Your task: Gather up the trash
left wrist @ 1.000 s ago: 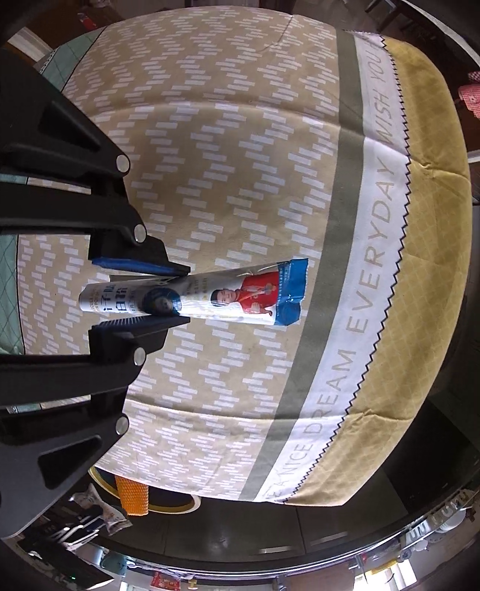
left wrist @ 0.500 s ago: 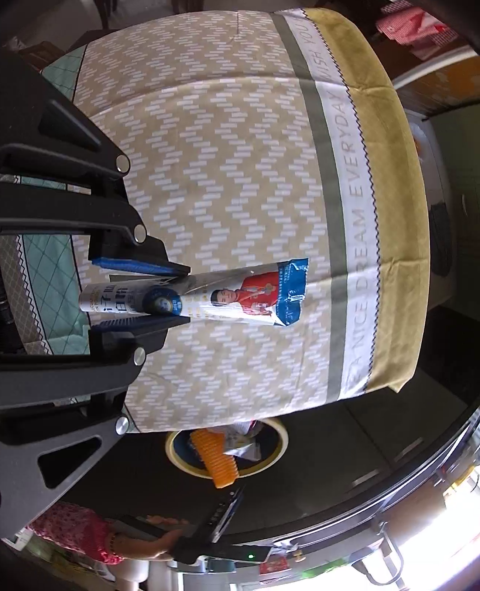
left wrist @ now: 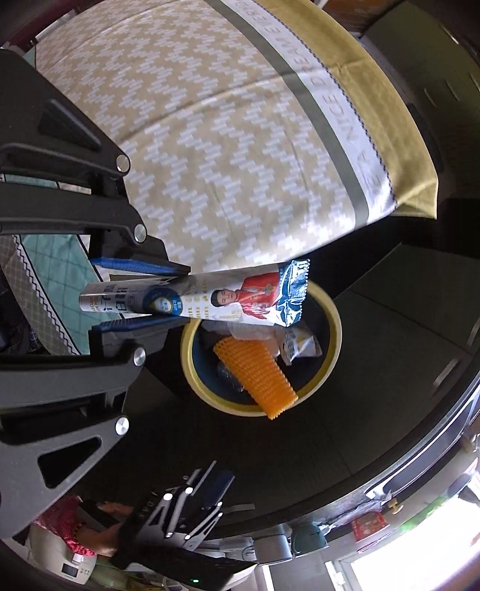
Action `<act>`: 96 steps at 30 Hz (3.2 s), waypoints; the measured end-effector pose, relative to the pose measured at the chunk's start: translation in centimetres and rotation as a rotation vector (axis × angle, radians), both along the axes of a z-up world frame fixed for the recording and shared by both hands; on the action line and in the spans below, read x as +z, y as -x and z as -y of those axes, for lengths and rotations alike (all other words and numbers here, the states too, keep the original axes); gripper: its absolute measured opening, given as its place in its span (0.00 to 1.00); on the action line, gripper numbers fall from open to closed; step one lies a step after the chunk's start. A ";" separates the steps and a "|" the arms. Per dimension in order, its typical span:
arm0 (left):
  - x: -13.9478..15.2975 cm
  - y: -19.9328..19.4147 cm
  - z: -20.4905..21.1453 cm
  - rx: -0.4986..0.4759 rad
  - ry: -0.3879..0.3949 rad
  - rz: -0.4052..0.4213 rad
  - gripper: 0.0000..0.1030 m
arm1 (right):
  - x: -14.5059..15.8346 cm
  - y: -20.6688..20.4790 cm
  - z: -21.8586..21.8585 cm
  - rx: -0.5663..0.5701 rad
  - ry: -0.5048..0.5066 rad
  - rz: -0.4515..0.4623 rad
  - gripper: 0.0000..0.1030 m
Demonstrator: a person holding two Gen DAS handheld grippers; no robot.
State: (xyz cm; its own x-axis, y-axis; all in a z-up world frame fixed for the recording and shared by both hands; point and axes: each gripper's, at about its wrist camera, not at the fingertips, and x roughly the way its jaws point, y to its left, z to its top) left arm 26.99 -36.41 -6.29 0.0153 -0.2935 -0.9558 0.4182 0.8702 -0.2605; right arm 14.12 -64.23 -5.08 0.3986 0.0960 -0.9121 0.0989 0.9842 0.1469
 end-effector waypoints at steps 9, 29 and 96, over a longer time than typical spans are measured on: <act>-5.5 -2.0 10.4 -0.066 -0.029 -0.026 0.22 | -0.7 5.9 4.0 -0.070 -0.025 0.006 0.52; 2.3 6.1 -3.3 -0.038 0.158 0.377 0.84 | -0.5 6.2 -5.6 0.126 -0.141 0.085 0.55; 7.4 33.7 -34.2 0.516 -0.014 1.005 0.94 | 6.3 21.7 -21.1 0.117 0.150 0.578 0.96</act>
State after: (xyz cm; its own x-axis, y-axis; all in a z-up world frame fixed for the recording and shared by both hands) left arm -6.67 -2.20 1.14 0.8953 -0.0184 -0.4450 0.0218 0.9998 0.0026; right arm -7.63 -43.16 1.25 0.8279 0.0558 -0.5581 -0.0651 0.9979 0.0032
